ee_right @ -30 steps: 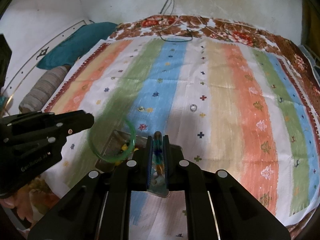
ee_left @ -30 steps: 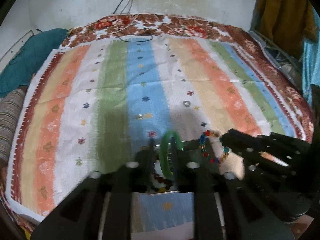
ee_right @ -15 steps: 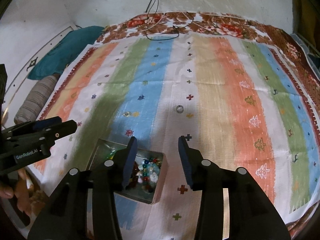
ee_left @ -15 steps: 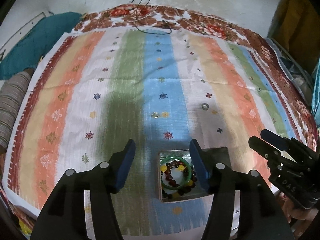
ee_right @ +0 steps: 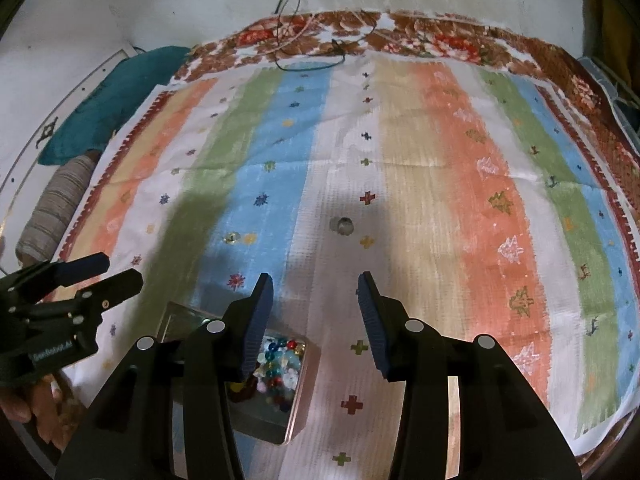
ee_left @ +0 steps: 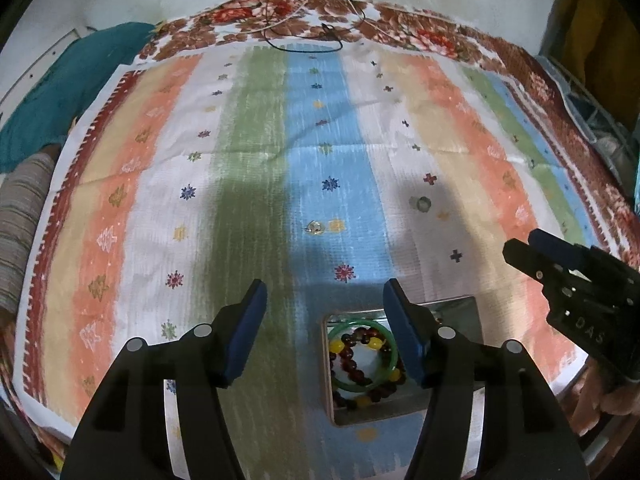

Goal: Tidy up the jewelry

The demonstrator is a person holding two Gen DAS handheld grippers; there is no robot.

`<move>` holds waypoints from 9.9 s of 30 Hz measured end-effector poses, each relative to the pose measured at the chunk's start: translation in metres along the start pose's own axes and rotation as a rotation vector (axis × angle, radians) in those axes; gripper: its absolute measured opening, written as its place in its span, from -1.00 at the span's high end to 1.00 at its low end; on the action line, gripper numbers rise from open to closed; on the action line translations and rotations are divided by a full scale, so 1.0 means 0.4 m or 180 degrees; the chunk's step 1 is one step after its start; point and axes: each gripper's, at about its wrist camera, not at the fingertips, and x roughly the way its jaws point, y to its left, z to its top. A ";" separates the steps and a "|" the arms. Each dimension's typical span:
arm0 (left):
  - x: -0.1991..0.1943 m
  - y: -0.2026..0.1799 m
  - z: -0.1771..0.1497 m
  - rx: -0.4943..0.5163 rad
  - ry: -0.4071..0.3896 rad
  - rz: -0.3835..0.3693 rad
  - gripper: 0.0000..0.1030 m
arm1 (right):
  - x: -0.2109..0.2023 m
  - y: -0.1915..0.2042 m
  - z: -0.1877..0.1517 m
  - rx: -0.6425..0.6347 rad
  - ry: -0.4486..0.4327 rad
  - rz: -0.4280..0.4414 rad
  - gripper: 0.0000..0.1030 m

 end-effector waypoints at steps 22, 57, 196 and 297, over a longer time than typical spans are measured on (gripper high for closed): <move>0.159 -0.009 0.064 0.0178 0.0347 0.0020 -0.17 | 0.132 0.012 0.062 -0.0093 0.0223 -0.0141 0.14; 0.379 0.010 0.143 0.0329 0.0727 0.0027 -0.12 | 0.359 -0.010 0.134 -0.0170 0.0624 -0.0333 0.14; -0.155 -0.067 -0.060 0.0261 -0.0469 -0.0408 0.81 | -0.119 0.130 -0.088 -0.0469 -0.0363 0.0181 0.62; -0.290 -0.078 -0.295 0.0490 -0.0922 -0.0176 -0.89 | -0.303 0.030 -0.287 -0.0603 -0.0751 0.0491 -0.82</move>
